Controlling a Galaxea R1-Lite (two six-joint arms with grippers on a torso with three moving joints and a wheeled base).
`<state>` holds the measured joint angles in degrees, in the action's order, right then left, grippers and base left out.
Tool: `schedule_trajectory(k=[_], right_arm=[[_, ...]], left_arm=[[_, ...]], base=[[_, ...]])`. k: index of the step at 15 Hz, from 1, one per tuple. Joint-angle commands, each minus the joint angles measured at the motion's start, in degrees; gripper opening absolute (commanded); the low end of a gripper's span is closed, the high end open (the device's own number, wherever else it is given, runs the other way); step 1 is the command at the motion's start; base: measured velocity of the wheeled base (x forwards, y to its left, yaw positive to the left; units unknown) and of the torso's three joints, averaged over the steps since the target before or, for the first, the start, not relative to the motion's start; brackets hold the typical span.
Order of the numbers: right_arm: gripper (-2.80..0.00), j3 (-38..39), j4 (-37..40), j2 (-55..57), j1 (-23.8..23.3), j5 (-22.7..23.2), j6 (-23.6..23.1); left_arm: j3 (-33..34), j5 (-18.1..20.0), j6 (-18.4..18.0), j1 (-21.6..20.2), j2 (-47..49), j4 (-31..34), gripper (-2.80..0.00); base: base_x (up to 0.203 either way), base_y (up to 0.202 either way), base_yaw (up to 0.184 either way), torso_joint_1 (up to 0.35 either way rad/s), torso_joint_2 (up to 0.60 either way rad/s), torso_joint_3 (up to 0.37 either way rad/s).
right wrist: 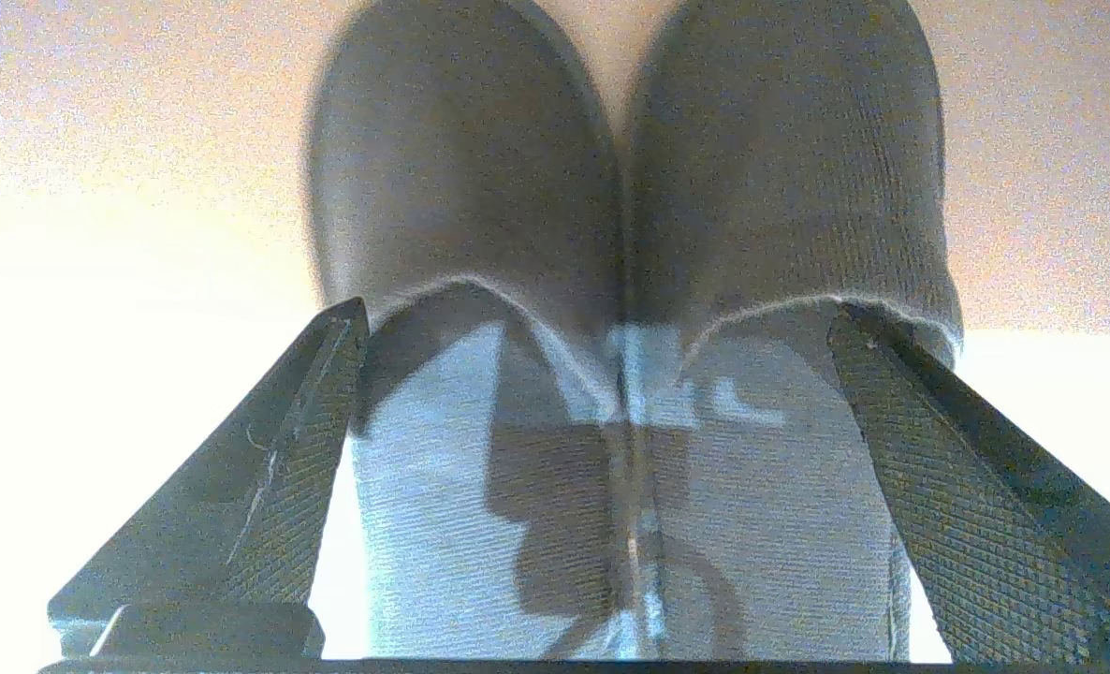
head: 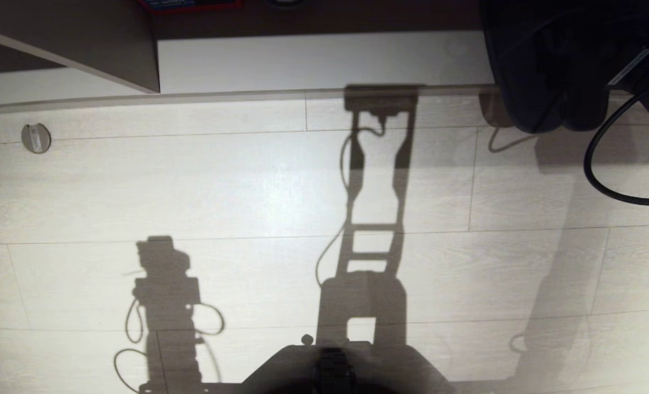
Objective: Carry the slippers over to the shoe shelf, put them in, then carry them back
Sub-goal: Place the slippers into the shoe cabinet, then pick up the slippers in the shoe cabinet
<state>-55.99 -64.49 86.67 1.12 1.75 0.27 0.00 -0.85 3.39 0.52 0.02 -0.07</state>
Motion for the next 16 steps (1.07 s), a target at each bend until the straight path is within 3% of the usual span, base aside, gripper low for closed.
schedule_trajectory(k=[1, 6, 7, 8, 16], right_arm=[[0.0, 0.61, -0.38, -1.51, 0.02, 0.18, 0.0], [0.0, 8.11, -0.11, -6.74, 2.08, 4.47, -1.34], [-0.23, 10.34, 0.68, -7.53, 2.28, 5.34, -4.44], [-2.8, 10.9, 1.3, -7.93, 2.39, 5.81, -5.54], [-2.8, 15.81, 15.39, -20.09, 5.33, 5.12, -8.09]], left_arm=[[0.0, -0.03, 0.04, 0.0, -0.02, -0.01, -2.8], [0.0, -0.03, 0.03, 0.0, -0.02, -0.01, -2.8], [0.0, -0.03, 0.04, 0.0, -0.02, -0.01, -2.8], [0.0, -0.03, 0.04, 0.0, -0.02, -0.01, -2.8], [0.0, -0.03, 0.04, 0.0, -0.02, -0.01, -2.8]], base=[[0.0, 0.0, 0.0, 0.0, 0.0, 0.0], [0.0, 0.0, 0.0, 0.0, 0.0, 0.0], [0.0, 0.0, 0.0, 0.0, 0.0, 0.0], [0.0, 0.0, 0.0, 0.0, 0.0, 0.0], [0.0, 0.0, 0.0, 0.0, 0.0, 0.0]])
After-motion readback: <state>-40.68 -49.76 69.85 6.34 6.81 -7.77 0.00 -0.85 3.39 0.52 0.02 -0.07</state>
